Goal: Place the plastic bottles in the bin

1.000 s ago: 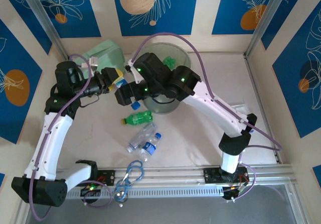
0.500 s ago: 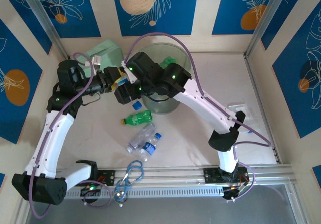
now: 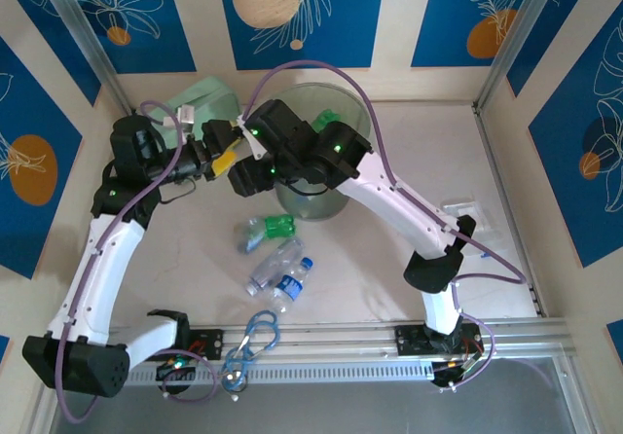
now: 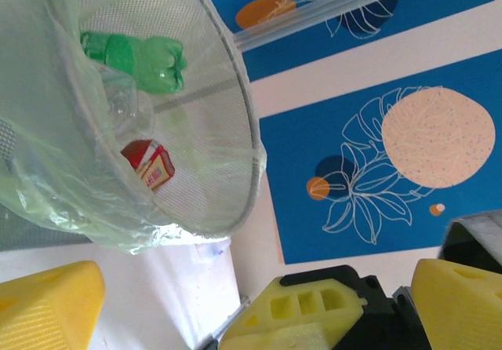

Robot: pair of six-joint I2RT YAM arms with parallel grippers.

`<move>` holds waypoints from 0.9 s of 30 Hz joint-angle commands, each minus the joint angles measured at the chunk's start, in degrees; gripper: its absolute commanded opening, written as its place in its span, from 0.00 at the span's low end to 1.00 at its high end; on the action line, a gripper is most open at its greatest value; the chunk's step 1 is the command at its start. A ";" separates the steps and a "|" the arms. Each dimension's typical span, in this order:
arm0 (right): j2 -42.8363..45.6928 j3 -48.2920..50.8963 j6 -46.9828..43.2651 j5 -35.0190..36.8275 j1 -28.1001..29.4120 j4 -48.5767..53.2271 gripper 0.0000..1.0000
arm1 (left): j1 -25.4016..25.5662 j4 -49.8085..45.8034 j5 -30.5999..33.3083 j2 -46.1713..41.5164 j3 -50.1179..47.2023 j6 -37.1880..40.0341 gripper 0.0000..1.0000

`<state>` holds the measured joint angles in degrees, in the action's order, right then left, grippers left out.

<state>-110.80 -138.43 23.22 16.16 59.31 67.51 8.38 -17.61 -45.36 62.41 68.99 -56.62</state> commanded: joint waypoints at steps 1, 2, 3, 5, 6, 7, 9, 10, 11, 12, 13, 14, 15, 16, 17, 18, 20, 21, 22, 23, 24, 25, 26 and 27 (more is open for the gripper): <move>2.14 -0.30 1.12 0.97 -1.41 1.11 0.52 | 0.26 -0.80 4.31 -1.59 2.97 3.36 1.00; 2.50 0.14 1.26 0.79 -1.71 0.90 0.50 | 0.25 -0.96 5.30 -1.59 2.99 3.44 1.00; 2.60 0.53 1.37 0.59 -1.94 0.79 0.50 | 0.24 -1.58 6.61 -1.59 2.91 3.85 1.00; 2.72 1.60 2.23 0.55 -2.34 0.94 0.50 | 0.24 -6.29 11.78 -1.68 2.61 6.43 1.00; 2.77 2.24 2.85 0.72 -2.32 1.25 0.50 | 0.27 -8.52 14.15 -1.76 1.89 7.20 1.00; 3.02 3.29 3.36 0.86 -2.14 1.56 0.50 | 0.23 -10.20 16.08 -1.98 0.48 7.84 1.00; 4.42 7.24 3.51 2.24 -0.53 1.35 0.51 | 0.23 -13.29 18.77 -2.62 -2.27 8.79 0.98; 5.73 10.51 3.12 2.64 0.65 0.51 0.54 | 0.23 -14.81 20.03 -3.18 -4.10 9.23 0.97; 7.22 14.73 2.77 2.12 1.87 -0.92 0.59 | 0.23 -15.98 20.72 -3.87 -5.98 9.36 0.96; 8.48 18.45 2.47 1.06 2.70 -2.32 0.65 | 0.15 -16.79 21.39 -4.48 -7.62 9.35 0.95; 9.76 22.48 2.28 -0.26 3.60 -3.69 0.71 | 0.05 -17.76 22.15 -5.16 -9.41 9.13 0.93; 10.69 26.02 2.31 -0.90 4.42 -4.89 0.77 | 0.03 -18.30 22.82 -5.79 -11.35 8.59 0.92; 11.14 28.27 2.84 -0.98 4.88 -5.18 0.81 | 0.06 -18.23 23.18 -6.42 -13.29 7.80 0.90; 11.22 30.01 3.94 -0.72 5.09 -5.06 0.83 | 0.01 -17.65 23.37 -7.28 -15.64 6.78 0.90; 11.44 31.46 5.32 -0.44 5.25 -4.93 0.84 | 0.06 -16.66 23.33 -8.10 -17.89 5.86 0.89; 11.69 32.90 6.63 -0.25 5.36 -5.16 0.85 | 0.06 -15.86 23.30 -8.68 -19.60 5.34 0.89; 12.41 36.38 10.22 -0.25 5.68 -6.39 0.87 | 0.01 -15.67 23.95 -9.31 -22.00 5.18 0.89; 12.70 37.87 11.97 0.06 5.79 -6.95 0.87 | 0.01 -15.94 24.40 -9.39 -22.71 5.36 0.89; 13.00 39.58 14.10 0.77 5.82 -7.28 0.88 | 0.06 -16.12 24.93 -9.49 -23.38 5.75 0.89; 13.13 41.19 16.11 1.17 5.82 -7.58 0.88 | 0.05 -16.56 25.57 -9.54 -23.75 6.13 0.89; 13.23 42.50 18.03 1.63 5.82 -7.65 0.88 | 0.06 -16.92 26.01 -9.50 -24.05 6.41 0.89; 13.17 43.90 20.38 1.70 5.82 -7.79 0.88 | 0.05 -17.17 26.41 -9.36 -24.48 6.59 0.89; 13.17 45.48 22.11 1.13 5.98 -8.58 0.88 | 0.01 -17.51 26.95 -9.20 -24.97 6.61 0.88; 13.20 46.65 23.34 1.05 6.23 -9.12 0.87 | 0.05 -17.86 27.53 -9.10 -25.37 6.46 0.89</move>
<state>-99.63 -94.45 38.92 16.75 65.14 60.29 8.38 -33.98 -20.43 54.04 44.75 -50.57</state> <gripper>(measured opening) 0.876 0.886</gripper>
